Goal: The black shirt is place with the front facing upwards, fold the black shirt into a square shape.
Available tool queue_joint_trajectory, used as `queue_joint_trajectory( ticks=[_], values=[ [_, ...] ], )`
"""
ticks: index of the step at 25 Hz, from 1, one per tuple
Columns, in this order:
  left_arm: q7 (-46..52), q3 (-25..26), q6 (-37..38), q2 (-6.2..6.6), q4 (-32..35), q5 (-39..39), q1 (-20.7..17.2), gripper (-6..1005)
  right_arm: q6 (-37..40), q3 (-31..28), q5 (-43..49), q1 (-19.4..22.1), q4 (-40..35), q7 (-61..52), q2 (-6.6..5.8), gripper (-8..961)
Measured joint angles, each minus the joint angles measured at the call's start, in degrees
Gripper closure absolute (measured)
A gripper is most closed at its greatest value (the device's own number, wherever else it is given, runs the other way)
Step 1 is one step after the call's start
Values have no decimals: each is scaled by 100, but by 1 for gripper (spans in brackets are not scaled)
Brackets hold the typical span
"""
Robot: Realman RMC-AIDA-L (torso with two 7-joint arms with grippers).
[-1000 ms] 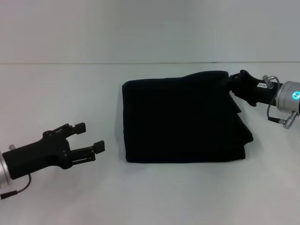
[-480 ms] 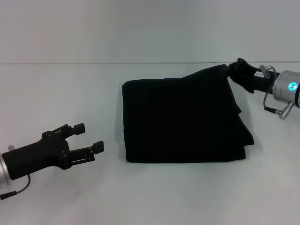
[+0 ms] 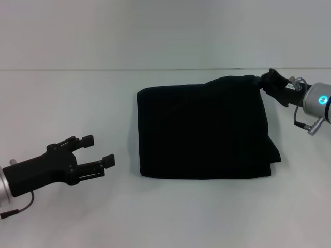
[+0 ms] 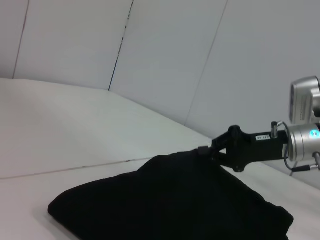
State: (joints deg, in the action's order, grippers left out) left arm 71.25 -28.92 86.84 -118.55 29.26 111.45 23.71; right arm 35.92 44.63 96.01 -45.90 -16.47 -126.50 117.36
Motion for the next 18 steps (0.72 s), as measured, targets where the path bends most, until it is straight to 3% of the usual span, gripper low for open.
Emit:
queue_joint_trajectory(
  ticks=[7,14,18],
  values=[
    [27,1,-1,0,0,6,28,70,-370,-20,-66,21,6,-11,132,940],
    [383,18,-250,-24,-8,-49,67,79,-380,-52,-362,339,-62,0,93,869],
    [508,24,-338,-26,-88,-222,90,84,18,-308,-584,862,-499,333,65,702]
  ],
)
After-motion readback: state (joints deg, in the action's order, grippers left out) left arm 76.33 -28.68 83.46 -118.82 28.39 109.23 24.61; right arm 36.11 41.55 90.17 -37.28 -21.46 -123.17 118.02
